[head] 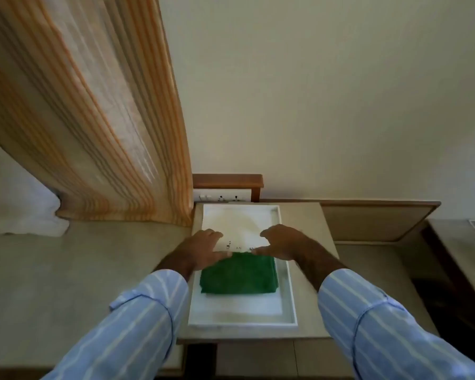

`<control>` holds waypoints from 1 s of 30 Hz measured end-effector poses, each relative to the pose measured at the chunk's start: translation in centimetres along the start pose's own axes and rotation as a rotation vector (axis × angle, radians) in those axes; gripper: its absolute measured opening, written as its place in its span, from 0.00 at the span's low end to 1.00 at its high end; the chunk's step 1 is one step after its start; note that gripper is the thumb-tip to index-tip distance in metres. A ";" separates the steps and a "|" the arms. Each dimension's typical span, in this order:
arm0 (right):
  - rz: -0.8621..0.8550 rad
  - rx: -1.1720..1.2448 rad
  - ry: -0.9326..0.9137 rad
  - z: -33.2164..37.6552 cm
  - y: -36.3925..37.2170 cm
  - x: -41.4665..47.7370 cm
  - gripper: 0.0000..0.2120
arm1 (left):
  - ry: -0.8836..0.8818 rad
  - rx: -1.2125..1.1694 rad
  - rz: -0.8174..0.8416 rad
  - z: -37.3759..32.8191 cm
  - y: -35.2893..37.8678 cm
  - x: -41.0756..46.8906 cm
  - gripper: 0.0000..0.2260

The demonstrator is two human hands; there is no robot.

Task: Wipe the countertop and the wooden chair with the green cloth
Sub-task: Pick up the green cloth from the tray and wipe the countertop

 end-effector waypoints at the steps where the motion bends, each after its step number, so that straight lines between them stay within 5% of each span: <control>1: 0.027 -0.024 0.005 -0.1 0.7 0.4 0.38 | -0.012 0.030 0.025 0.3 0.8 0.0 0.35; 11: 0.099 -0.026 -0.002 -1.0 4.1 2.7 0.17 | -0.093 -0.123 0.018 1.9 2.6 0.3 0.17; 19: 0.051 0.356 -0.093 4.0 -0.4 5.9 0.02 | -0.181 -0.902 -0.038 8.3 -0.8 -3.4 0.04; 24: -0.047 0.544 -0.138 12.1 -3.9 9.3 0.05 | -0.241 -1.224 -0.184 16.0 -5.4 -8.5 0.05; 30: -0.099 0.765 -0.251 25.9 -4.1 13.9 0.09 | -0.332 -1.299 -0.447 28.9 -8.7 -17.3 0.04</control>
Point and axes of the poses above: each hand's wrist, its own x-axis towards the middle knuckle, its own y-axis out of the palm, z = x × y, the point moved 9 cm from there along x, towards the middle knuckle, and after that the axes turned 10 degrees about -y, right-handed, at the moved point
